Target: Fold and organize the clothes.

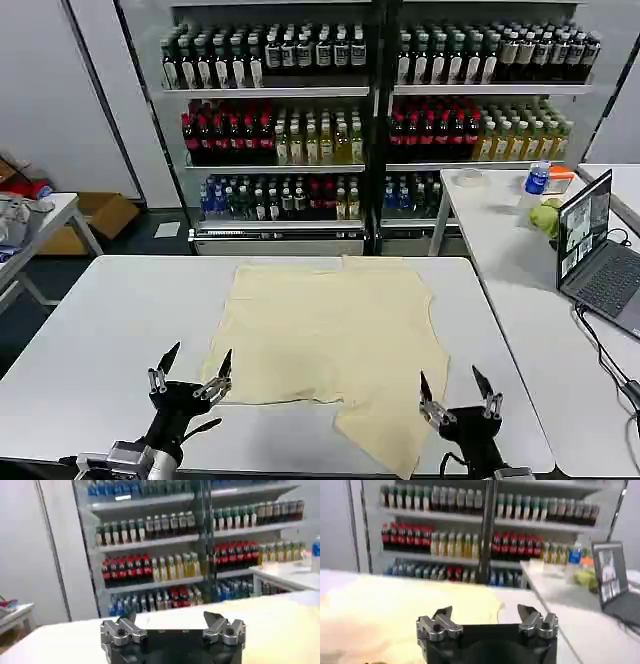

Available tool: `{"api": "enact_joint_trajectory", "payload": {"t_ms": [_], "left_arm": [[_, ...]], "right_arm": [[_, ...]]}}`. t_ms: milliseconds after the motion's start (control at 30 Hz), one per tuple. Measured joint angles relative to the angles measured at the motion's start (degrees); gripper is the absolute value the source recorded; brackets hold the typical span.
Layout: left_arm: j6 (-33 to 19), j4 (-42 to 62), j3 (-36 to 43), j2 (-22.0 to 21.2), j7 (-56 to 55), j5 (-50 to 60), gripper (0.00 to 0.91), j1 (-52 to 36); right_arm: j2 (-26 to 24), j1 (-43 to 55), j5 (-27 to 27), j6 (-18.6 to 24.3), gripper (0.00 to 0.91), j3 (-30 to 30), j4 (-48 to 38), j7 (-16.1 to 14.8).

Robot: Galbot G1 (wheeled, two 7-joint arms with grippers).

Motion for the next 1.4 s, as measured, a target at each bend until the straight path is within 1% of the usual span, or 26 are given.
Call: {"api": "enact_joint_trajectory", "payload": {"t_ms": [167, 367, 567, 867, 900, 933, 967, 1000, 1033, 1067, 1100, 1400], "left_arm": [[4.24, 1.70, -0.03, 1.93, -0.60, -2.11, 0.907, -1.31], [7.71, 4.25, 0.33, 4.02, -1.27, -3.40, 0.907, -2.68], [9.68, 7.03, 1.03, 5.32, -1.48, -4.18, 0.907, -3.98], [11.24, 11.04, 1.70, 6.35, -1.64, -5.36, 0.907, -5.93], [11.34, 11.45, 1.78, 6.36, -1.65, -5.54, 0.897, -6.10], [11.45, 11.78, 1.88, 6.36, -1.64, -5.71, 0.806, -6.20], [11.54, 12.17, 2.02, 6.37, -1.59, -5.85, 0.393, -6.31], [11.62, 12.43, 2.15, 6.37, -1.52, -6.04, 0.151, -6.37], [11.69, 12.66, 2.23, 6.37, -1.47, -6.19, 0.020, -6.40], [11.75, 12.91, 2.33, 6.37, -1.41, -6.39, 0.010, -6.46], [11.80, 13.13, 2.38, 6.36, -1.39, -6.57, 0.010, -6.55], [11.95, 14.55, 2.79, 6.61, -0.70, -8.11, 0.010, -7.53]], "right_arm": [[0.36, -0.31, 0.08, -2.55, 0.907, -2.21, -0.83, 1.94], [0.93, -0.50, 0.06, -4.22, 0.907, -4.48, -1.83, 3.31], [1.25, 0.20, 0.04, -5.56, 0.907, -6.97, -3.02, 3.71], [1.73, 0.38, -0.03, -7.10, 0.907, -9.90, -4.57, 4.70], [1.74, 0.32, -0.03, -7.14, 0.907, -10.02, -4.68, 4.84], [1.73, 0.23, 0.06, -7.14, 0.856, -10.18, -4.74, 5.00], [1.70, 0.16, 0.14, -7.14, 0.584, -10.24, -4.78, 5.12], [1.70, 0.09, 0.27, -7.13, 0.494, -10.36, -4.80, 5.21], [1.70, 0.05, 0.44, -7.13, 0.272, -10.51, -4.81, 5.30], [1.71, 0.04, 0.63, -7.13, 0.161, -10.62, -4.82, 5.38], [1.72, 0.04, 0.84, -7.14, 0.010, -10.69, -4.82, 5.47], [1.79, 0.06, 1.36, -7.34, 0.000, -11.05, -5.04, 5.82]]}}
